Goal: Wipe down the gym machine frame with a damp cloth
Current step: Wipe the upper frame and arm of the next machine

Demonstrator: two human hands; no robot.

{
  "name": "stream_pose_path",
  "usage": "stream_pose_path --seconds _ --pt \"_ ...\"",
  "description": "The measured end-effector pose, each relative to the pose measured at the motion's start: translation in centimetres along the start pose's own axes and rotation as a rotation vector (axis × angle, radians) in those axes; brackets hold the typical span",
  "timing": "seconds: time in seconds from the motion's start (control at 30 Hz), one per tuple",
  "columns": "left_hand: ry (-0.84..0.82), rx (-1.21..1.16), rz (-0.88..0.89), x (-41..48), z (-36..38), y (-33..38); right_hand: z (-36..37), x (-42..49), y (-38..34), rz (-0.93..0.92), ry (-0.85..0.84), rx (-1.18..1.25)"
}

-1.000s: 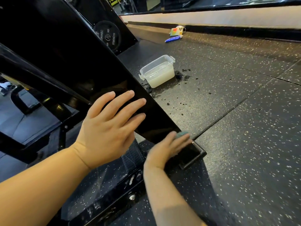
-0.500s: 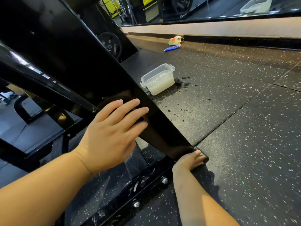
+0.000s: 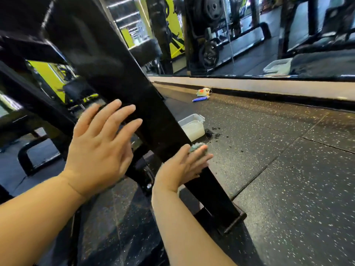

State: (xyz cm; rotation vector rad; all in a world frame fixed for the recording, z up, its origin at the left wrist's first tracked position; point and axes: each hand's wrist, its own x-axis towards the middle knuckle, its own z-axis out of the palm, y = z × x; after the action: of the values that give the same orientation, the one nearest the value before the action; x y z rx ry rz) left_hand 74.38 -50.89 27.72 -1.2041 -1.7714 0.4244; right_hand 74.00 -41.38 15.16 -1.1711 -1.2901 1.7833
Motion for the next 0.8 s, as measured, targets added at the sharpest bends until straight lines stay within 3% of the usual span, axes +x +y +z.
stream_pose_path --seconds 0.1,0.23,0.4,0.57,0.8 --pt "0.048 0.033 -0.048 0.9 -1.8 -2.4 0.3 -3.0 -5.5 -0.218 -0.100 0.078" --pt "0.099 0.093 -0.131 2.2 -4.2 -5.6 1.1 -5.0 -9.9 -0.450 -0.102 -0.017" --pt "0.176 0.134 -0.240 2.5 -6.2 -10.3 3.5 -8.2 -15.7 -0.864 -0.058 -0.067" --pt "0.262 0.146 -0.261 3.3 -7.9 -14.5 5.3 -9.6 -20.2 -1.103 -0.007 -0.136" --pt "0.526 0.027 -0.490 2.6 -10.9 -19.1 7.6 -13.1 -24.2 -1.429 0.135 -0.174"
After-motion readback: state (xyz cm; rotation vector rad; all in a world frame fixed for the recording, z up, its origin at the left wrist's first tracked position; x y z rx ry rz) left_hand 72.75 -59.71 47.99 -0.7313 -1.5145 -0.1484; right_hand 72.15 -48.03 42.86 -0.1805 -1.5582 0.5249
